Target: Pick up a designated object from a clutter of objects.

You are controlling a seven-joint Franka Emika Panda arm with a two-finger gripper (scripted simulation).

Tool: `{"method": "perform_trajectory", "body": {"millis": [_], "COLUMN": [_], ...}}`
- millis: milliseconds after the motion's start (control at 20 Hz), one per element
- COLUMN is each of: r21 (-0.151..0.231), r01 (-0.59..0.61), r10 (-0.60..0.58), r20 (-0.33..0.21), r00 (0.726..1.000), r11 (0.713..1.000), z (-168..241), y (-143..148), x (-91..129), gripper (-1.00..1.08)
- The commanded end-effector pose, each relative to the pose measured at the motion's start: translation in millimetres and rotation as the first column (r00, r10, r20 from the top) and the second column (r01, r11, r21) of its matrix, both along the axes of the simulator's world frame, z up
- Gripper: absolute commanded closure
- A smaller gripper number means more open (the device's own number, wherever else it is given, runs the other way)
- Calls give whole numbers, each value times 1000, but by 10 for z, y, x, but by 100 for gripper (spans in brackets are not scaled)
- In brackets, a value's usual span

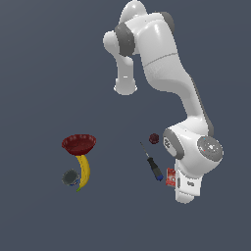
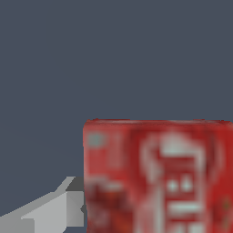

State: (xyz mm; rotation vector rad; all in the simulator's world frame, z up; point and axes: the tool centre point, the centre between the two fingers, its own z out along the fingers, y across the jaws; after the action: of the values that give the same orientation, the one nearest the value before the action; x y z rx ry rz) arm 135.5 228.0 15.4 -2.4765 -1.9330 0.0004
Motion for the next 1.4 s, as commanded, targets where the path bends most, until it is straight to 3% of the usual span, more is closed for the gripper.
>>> {"method": "perform_trajectory", "body": {"millis": [0,650,1350], "r21": [0,-1,-3], "r01": [0,0,0], "r10": [0,0,0], "r20": [0,0,1], "r00": [1000,1000,1000], "r11": [1000,1000,1000], "z": [13,415,1516], "y": [-9,-334,-1207], "x": [-3,-147,-526], "gripper": [108,108,108]}}
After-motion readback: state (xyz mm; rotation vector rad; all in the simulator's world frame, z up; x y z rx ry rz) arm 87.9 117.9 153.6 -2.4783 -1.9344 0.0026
